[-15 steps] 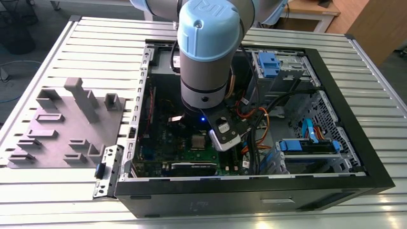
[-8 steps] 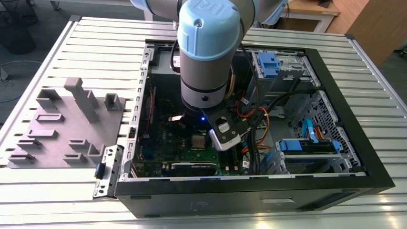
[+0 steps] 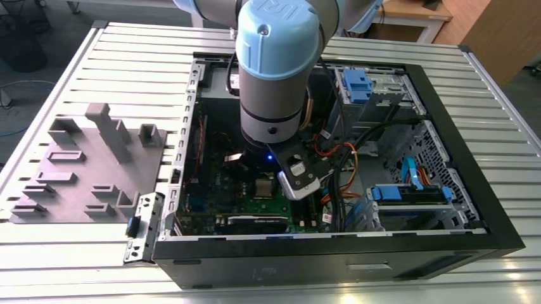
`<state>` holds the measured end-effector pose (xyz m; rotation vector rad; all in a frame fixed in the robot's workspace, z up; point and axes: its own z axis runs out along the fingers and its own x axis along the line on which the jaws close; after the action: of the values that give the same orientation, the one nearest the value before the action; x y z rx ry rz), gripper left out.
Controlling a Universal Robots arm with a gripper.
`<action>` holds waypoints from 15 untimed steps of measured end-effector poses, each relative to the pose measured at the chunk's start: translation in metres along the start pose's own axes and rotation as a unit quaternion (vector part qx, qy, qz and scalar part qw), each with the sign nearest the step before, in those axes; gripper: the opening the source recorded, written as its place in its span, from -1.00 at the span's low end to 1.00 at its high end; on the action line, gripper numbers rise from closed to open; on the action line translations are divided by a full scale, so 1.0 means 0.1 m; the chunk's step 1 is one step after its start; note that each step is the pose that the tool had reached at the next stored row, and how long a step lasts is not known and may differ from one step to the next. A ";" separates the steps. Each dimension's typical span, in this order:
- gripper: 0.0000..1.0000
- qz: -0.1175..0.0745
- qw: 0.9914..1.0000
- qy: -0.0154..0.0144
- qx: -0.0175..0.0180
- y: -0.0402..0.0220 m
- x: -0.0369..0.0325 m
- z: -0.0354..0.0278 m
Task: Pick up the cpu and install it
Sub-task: 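Place the cpu into insertion slot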
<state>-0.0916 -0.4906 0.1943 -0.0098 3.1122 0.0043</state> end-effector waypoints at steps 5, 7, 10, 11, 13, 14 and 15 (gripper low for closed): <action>-0.09 0.026 1.000 0.000 0.001 0.000 0.000 0.001; -0.09 0.029 1.000 0.000 0.001 0.000 0.000 0.002; -0.09 0.029 1.000 0.000 0.001 0.006 0.001 0.005; -0.09 0.029 1.000 0.000 0.001 0.012 0.001 0.007; -0.09 0.028 1.000 0.000 0.001 0.013 0.001 0.016; -0.09 0.029 1.000 0.000 0.001 0.013 0.003 0.020; -0.09 0.029 1.000 0.000 0.001 0.013 0.004 0.023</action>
<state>-0.0920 -0.4893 0.1920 0.0791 3.1108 0.0030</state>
